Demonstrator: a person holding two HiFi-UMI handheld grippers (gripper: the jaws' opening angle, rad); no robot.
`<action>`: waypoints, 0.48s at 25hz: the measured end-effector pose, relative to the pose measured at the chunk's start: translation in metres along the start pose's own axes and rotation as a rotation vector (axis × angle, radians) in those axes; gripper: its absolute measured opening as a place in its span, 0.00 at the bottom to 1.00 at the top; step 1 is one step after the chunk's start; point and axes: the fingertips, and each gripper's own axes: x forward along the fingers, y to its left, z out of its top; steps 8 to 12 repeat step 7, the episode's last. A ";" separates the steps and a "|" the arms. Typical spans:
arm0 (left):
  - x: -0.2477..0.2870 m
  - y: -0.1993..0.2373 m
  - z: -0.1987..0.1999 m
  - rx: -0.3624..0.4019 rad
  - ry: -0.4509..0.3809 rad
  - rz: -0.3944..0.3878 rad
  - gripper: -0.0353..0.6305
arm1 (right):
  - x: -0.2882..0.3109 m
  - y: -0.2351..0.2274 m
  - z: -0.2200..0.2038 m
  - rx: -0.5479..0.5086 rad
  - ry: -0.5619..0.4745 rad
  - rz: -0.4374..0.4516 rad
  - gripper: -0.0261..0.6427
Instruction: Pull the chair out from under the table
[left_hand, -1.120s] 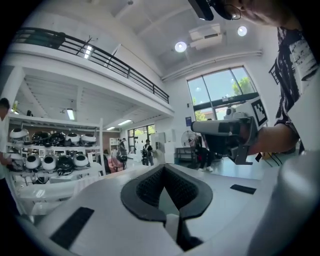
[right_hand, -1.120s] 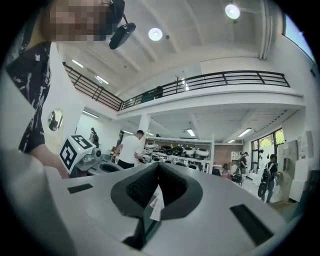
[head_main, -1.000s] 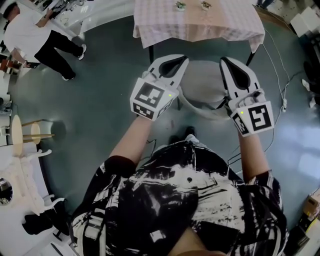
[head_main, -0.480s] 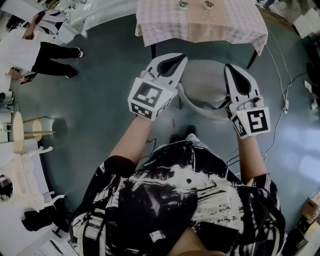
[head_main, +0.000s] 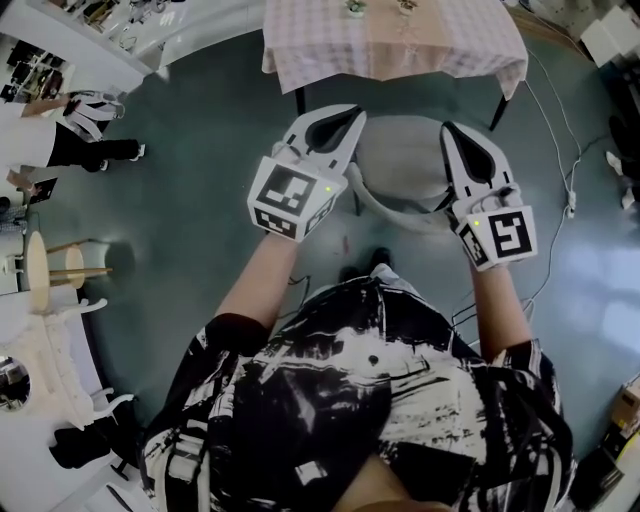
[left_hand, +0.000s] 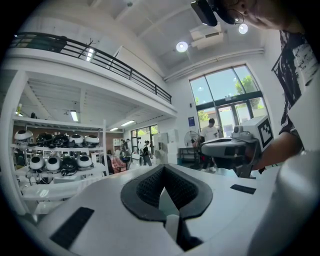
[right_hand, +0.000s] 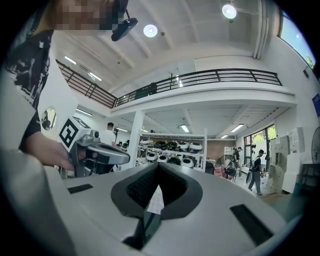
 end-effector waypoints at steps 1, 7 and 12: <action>-0.001 -0.001 0.000 0.001 -0.001 0.002 0.05 | -0.001 0.000 0.000 0.000 -0.002 0.001 0.04; -0.008 0.002 0.003 0.004 -0.004 0.009 0.05 | 0.001 0.006 0.005 -0.010 -0.006 0.006 0.04; -0.008 0.002 0.003 0.004 -0.004 0.009 0.05 | 0.001 0.006 0.005 -0.010 -0.006 0.006 0.04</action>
